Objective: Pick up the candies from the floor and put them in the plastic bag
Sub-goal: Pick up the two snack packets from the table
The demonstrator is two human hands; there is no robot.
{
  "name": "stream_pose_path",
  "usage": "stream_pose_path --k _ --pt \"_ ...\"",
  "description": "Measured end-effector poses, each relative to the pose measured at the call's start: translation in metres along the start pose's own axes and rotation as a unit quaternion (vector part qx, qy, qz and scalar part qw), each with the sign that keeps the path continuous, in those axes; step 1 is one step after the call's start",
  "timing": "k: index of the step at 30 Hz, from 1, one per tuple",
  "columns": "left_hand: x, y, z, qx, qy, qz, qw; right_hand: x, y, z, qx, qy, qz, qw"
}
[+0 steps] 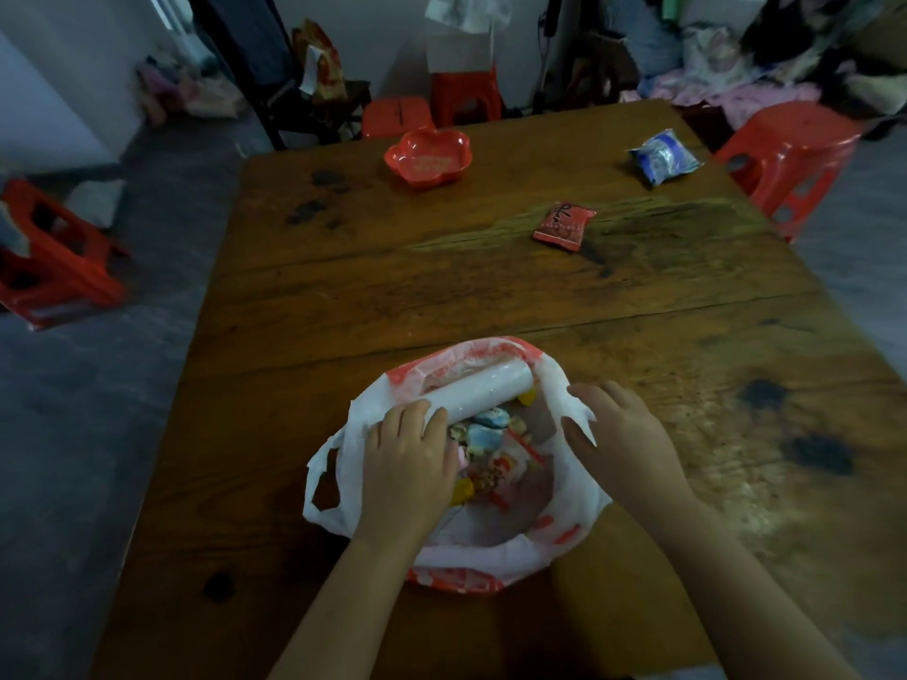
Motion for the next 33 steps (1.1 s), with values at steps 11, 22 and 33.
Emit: stream_pose_path --k 11,22,33 --pt "-0.077 0.005 -0.064 -0.084 0.197 0.028 0.976 -0.152 -0.033 0.021 -0.085 0.167 -0.017 0.982" --pt "-0.155 0.021 -0.221 -0.155 0.377 0.133 0.903 -0.311 -0.102 -0.022 -0.088 0.373 -0.154 0.911" --pt "-0.278 0.051 -0.457 -0.152 0.48 0.159 0.849 -0.491 -0.211 -0.149 -0.098 0.445 -0.212 0.865"
Point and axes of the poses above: each hand's wrist, its own x-axis towards the middle knuckle, its own y-axis out of the palm, z = x × y, the point moved 4 cm from there along x, towards the middle knuckle, and after that the axes turned 13 degrees about -y, right-handed, at the moved point
